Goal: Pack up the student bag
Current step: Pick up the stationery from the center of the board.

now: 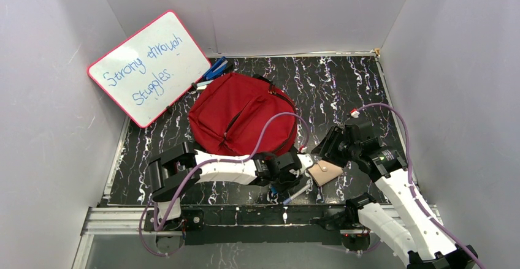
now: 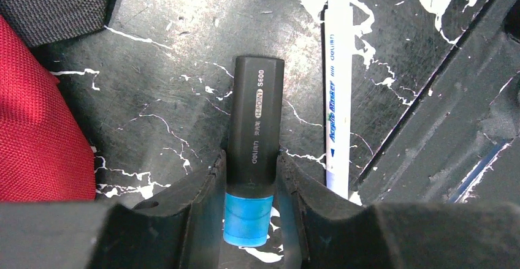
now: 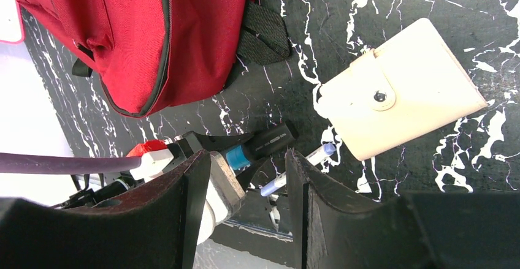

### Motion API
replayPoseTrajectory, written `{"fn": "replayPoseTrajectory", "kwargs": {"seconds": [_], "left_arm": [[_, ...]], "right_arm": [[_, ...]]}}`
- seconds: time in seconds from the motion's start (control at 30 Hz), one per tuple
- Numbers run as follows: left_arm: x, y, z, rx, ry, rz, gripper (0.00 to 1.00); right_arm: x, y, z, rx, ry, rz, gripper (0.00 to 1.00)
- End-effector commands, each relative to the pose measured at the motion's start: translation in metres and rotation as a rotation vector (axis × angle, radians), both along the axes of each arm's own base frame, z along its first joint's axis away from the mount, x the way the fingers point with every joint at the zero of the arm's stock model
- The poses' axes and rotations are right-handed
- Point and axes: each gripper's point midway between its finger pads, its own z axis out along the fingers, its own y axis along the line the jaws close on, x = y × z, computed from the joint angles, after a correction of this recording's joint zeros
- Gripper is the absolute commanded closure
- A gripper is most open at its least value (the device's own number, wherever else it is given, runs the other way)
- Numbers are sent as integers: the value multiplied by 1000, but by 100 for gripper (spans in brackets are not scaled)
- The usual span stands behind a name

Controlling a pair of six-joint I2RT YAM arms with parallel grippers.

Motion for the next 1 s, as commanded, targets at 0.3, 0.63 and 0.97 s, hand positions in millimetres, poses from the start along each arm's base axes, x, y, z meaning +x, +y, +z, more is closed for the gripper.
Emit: {"fn": "replayPoseTrajectory", "kwargs": {"seconds": [0.3, 0.63, 0.97], "left_arm": [[67, 3, 105, -216, -109, 318, 85], [95, 10, 179, -465, -97, 426, 85], [90, 2, 184, -501, -61, 407, 86]], "right_arm": [[13, 6, 43, 156, -162, -97, 42], [27, 48, 58, 488, -289, -24, 38], [45, 63, 75, 551, -369, 30, 37]]}}
